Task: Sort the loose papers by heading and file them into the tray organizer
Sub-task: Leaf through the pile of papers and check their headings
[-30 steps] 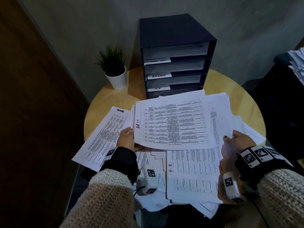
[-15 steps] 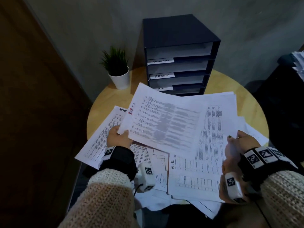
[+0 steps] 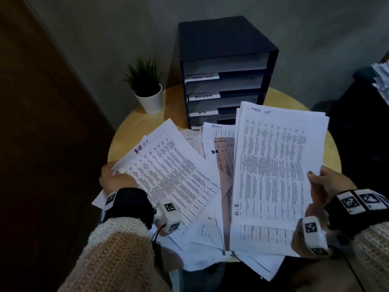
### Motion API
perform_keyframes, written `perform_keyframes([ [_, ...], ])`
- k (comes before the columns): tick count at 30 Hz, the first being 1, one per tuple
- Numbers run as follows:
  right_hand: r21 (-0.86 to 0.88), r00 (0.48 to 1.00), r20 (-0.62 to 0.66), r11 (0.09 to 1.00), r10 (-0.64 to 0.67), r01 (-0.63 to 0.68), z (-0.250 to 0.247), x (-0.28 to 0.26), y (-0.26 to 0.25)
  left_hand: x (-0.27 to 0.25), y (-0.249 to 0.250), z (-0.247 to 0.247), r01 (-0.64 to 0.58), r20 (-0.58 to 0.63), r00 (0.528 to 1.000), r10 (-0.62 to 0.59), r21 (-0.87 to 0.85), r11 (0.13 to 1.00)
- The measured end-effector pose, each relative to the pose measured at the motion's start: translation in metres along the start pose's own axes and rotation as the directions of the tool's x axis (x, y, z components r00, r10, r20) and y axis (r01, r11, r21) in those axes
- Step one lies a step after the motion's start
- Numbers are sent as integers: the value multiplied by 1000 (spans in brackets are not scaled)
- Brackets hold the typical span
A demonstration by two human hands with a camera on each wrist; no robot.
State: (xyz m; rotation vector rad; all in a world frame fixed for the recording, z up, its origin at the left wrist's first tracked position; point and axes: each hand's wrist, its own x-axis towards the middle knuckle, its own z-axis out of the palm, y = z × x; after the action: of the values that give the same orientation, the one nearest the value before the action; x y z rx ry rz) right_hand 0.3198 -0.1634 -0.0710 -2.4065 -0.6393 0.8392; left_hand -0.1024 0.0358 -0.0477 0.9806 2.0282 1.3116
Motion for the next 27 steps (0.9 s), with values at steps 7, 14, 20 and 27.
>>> perform_keyframes([
  [7, -56, 996, 51, 996, -73, 76, 15, -16, -18, -26, 13, 27, 8, 332, 941, 70, -228, 974],
  [14, -60, 996, 43, 995, -81, 84, 22, -14, -19, -104, 24, 66, -2, 547, 831, 99, -174, 985],
  [20, -45, 999, -14, 999, -32, 31, 18, -14, -18, -126, 14, 77, -298, 807, 591, -17, 238, 924],
  [27, 4, 999, -35, 1000, -18, 18, 17, -11, -18, -124, 21, 77, -242, 735, 677, 31, 182, 953],
])
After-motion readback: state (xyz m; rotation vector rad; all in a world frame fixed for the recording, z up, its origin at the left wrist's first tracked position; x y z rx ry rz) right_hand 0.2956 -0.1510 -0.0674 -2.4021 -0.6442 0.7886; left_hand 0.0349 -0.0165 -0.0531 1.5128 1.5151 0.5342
